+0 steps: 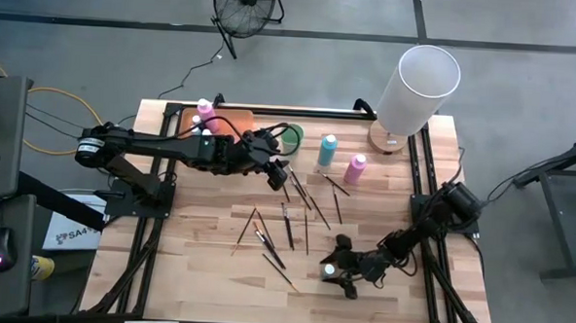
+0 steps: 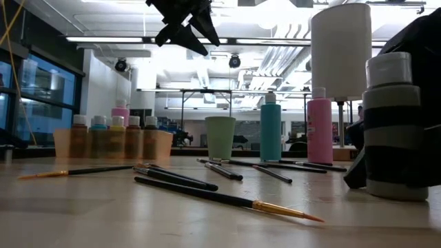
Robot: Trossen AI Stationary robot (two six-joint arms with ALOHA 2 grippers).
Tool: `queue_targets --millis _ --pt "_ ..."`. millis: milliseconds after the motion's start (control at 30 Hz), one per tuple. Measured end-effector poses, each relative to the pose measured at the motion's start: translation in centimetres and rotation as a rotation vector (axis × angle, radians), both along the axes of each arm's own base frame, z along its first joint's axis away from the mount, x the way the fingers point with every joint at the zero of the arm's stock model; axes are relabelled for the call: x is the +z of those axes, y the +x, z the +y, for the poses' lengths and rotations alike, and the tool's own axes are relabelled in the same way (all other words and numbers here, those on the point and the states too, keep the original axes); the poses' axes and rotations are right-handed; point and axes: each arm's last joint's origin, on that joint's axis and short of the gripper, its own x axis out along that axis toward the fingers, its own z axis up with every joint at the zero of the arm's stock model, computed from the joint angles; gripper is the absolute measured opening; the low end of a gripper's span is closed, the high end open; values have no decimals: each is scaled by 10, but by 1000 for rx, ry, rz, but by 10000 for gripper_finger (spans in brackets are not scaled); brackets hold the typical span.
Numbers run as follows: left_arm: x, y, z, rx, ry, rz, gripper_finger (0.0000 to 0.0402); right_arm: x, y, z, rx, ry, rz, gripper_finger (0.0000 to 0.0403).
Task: Pick & Place Paint Supplies
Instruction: Put the gray paint bottle into the orange bin
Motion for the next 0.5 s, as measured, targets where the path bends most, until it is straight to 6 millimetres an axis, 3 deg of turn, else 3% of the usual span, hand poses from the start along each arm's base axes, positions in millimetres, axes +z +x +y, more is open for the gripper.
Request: queue_targets --millis 233,500 --pt "0 1 -1 -54 -22 6 202 2 4 3 -12 12 -7 189" --pt "-1 1 -2 -82 -40 5 202 7 4 5 -37 159 24 111"
